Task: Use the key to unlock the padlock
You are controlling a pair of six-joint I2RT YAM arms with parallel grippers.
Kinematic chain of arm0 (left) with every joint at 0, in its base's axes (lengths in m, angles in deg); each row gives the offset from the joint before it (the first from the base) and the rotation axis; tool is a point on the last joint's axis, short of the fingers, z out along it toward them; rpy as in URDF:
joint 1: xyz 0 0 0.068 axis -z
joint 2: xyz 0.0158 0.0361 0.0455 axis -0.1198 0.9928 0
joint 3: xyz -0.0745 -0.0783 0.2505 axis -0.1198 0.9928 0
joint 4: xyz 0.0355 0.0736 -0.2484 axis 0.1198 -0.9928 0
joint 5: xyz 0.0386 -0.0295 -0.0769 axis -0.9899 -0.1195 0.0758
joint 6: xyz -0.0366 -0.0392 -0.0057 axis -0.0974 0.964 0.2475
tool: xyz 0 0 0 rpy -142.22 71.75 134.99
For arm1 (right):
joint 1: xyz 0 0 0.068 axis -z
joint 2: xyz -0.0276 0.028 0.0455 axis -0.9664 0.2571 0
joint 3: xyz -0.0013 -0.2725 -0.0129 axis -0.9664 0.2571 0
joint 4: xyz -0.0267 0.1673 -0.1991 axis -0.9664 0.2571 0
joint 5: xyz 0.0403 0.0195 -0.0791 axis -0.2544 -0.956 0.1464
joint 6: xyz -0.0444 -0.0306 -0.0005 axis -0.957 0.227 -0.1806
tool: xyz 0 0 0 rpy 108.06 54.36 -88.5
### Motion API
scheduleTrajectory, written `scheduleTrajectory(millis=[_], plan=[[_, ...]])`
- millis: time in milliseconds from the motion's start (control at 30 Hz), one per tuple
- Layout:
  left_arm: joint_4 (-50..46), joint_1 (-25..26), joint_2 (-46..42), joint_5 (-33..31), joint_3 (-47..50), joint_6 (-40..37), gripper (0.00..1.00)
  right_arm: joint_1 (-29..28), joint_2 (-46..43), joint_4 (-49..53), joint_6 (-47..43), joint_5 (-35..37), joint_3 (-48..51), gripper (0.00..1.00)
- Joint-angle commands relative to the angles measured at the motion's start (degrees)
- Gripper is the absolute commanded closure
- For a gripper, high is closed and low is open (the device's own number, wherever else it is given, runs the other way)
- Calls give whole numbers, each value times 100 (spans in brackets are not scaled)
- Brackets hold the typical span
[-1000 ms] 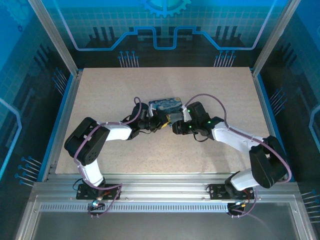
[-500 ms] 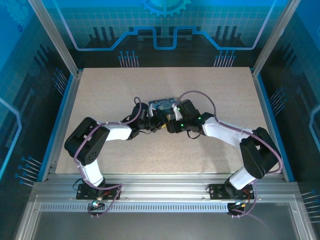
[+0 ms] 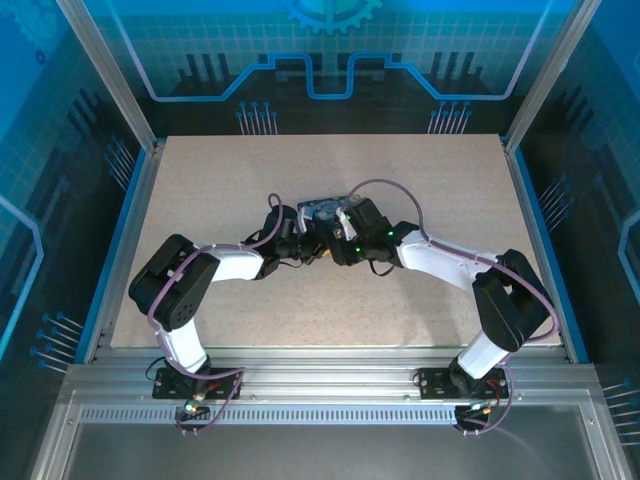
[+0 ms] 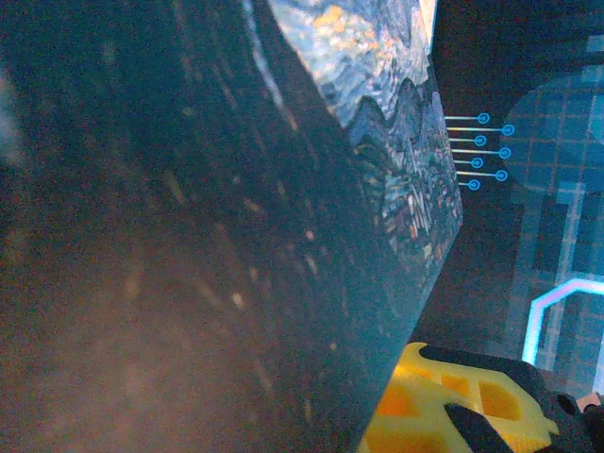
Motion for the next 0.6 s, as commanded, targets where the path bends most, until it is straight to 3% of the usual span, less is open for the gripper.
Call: scheduleTrajectory(millis=[0,333,400,500,567], plan=[[216,18,-83,143,-166,-86,100,-97,120,129,-108,71,-188,65],[262,17,-85,148,-146,-77,100,-106,178,105,-108,149,-222,67],[282,17,-89,149,-131,-77,100,-107,168,91,-137,128,-225,75],[297,8,-84,142,-107,-79,100,-93,162,13,-187,-56,-162,100],[306,8,-99,145,-81,-83,100,-98,142,-33,-161,-72,-105,100]])
